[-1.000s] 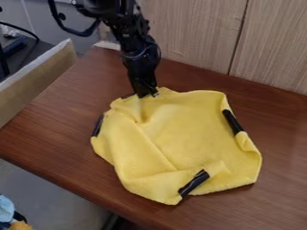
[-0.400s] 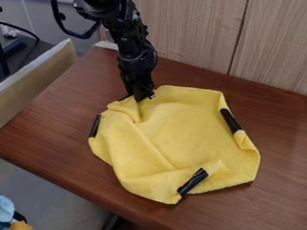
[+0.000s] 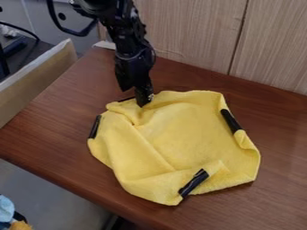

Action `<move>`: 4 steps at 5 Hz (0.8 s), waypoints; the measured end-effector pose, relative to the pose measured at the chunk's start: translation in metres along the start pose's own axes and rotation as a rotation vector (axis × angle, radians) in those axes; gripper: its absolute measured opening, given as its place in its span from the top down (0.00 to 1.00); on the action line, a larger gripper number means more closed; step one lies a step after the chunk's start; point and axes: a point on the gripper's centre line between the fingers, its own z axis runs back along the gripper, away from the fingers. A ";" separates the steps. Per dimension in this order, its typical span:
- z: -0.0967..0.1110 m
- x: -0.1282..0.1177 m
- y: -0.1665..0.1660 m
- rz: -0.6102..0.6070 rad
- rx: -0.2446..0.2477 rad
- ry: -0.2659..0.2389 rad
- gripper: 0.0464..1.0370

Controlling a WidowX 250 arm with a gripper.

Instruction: Unfold the cloth from bottom left to top right

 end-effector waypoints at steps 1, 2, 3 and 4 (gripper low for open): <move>0.019 0.000 0.009 0.016 0.028 -0.025 0.03; 0.038 -0.001 0.012 0.017 0.045 -0.035 0.04; 0.061 0.000 0.016 0.018 0.076 -0.069 0.04; 0.063 -0.001 0.016 0.019 0.079 -0.072 0.04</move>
